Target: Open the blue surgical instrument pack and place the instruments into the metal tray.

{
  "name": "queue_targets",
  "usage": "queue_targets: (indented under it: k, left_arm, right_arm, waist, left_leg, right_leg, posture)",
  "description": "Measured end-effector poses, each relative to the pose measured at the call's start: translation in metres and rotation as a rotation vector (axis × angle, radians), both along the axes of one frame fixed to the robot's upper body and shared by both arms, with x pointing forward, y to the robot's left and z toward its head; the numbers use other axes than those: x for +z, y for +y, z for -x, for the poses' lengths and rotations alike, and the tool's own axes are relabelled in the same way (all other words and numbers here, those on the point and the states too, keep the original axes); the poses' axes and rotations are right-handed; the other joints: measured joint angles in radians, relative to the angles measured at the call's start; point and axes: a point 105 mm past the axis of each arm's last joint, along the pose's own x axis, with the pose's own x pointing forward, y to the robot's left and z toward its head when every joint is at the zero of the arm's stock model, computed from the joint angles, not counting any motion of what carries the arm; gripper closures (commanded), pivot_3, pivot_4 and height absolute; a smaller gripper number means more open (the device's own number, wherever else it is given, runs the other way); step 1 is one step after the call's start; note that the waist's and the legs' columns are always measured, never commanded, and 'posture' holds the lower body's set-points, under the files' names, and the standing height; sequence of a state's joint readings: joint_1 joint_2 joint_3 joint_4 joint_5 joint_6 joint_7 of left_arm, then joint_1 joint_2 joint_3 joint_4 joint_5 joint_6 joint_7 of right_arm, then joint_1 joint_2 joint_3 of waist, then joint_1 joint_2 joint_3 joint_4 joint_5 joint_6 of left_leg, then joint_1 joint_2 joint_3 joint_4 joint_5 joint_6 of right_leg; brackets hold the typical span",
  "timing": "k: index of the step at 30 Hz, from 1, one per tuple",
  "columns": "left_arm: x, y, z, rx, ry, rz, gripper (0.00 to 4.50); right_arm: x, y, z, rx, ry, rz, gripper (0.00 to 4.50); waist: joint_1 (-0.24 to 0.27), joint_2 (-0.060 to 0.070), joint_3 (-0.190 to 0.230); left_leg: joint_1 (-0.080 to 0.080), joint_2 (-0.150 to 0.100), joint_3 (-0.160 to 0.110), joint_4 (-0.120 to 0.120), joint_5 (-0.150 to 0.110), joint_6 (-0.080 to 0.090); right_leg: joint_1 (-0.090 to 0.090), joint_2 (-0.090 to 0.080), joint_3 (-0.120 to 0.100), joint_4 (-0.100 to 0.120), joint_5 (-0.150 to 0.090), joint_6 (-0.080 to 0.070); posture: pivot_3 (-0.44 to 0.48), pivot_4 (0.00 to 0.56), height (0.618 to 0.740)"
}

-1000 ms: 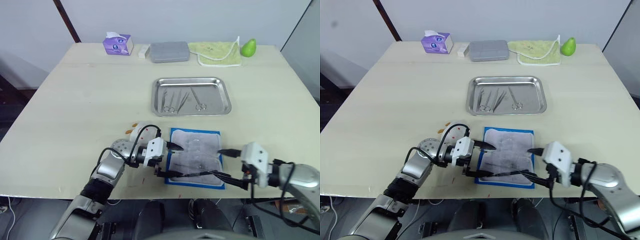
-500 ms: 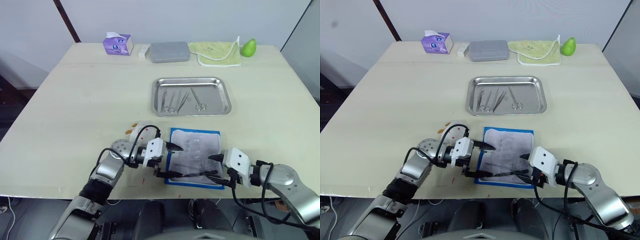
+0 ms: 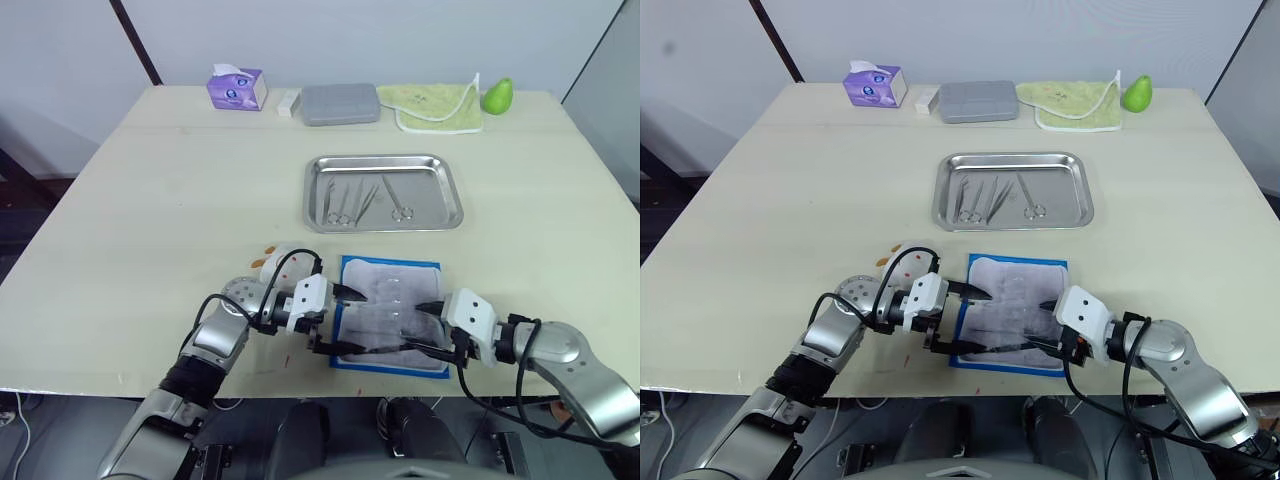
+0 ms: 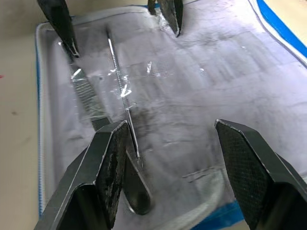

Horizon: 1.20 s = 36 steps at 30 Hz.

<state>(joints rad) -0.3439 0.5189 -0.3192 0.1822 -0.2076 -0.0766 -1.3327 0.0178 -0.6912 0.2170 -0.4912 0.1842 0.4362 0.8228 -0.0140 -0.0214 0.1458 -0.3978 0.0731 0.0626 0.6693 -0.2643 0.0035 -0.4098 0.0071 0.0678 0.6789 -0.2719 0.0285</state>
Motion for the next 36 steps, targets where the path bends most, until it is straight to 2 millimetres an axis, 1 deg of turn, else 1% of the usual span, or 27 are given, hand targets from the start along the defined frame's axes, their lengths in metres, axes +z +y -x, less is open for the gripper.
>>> queue_targets:
  k: [4,8,11,18,28,36]
  left_arm:
    - [0.0,0.0,0.0,0.0,0.0,0.0,0.0]
    - [-0.001,0.001,0.001,0.002,-0.001,0.002,0.0]
    - [-0.001,0.001,0.001,0.004,-0.007,0.005,0.0]
    - [-0.001,0.001,0.002,0.01,-0.003,0.005,0.0]
    - [-0.002,0.001,0.001,0.013,0.002,-0.003,0.0]
    - [-0.002,0.002,0.002,0.017,0.006,-0.005,0.0]
  right_arm:
    - [0.0,0.001,-0.001,0.008,-0.011,0.014,1.45]
    - [-0.001,0.009,0.005,0.081,-0.008,0.014,1.45]
    - [-0.002,0.012,0.007,0.104,-0.004,0.013,1.45]
    - [-0.007,0.009,0.004,0.104,0.01,0.014,1.45]
    - [-0.008,0.007,0.001,0.082,0.027,0.001,1.45]
    - [-0.01,0.011,0.002,0.106,0.006,0.028,1.45]
  waist:
    - [0.0,0.0,0.0]
    - [-0.001,0.0,0.0]
    - [-0.002,0.0,-0.001]
    - [-0.001,-0.002,-0.003]
    - [-0.001,-0.005,-0.006]
    - [-0.002,-0.007,-0.009]
  left_leg:
    - [0.0,0.0,0.0,0.0,0.0,0.0]
    - [0.0,0.0,0.0,0.0,0.0,0.0]
    - [0.0,0.0,0.0,0.0,0.0,0.0]
    - [0.001,0.0,0.0,0.0,0.0,0.0]
    - [0.001,0.0,0.0,0.0,0.0,0.0]
    - [0.002,0.0,0.0,0.0,0.0,0.0]
  right_leg:
    - [0.0,0.0,0.0,0.0,0.0,0.0]
    - [0.0,0.0,0.0,0.0,0.0,0.0]
    - [0.0,0.0,0.0,0.0,0.0,0.0]
    - [0.0,0.0,0.0,0.0,0.0,0.0]
    - [0.0,0.0,0.0,0.0,0.0,0.0]
    - [0.001,0.0,0.0,0.0,0.0,0.0]
  posture:
    - [0.0,0.15,0.738]
    - [0.0,0.15,0.738]
    - [0.0,0.15,0.738]
    - [0.0,0.15,0.738]
    - [0.0,0.15,0.738]
    - [0.0,0.15,0.738]
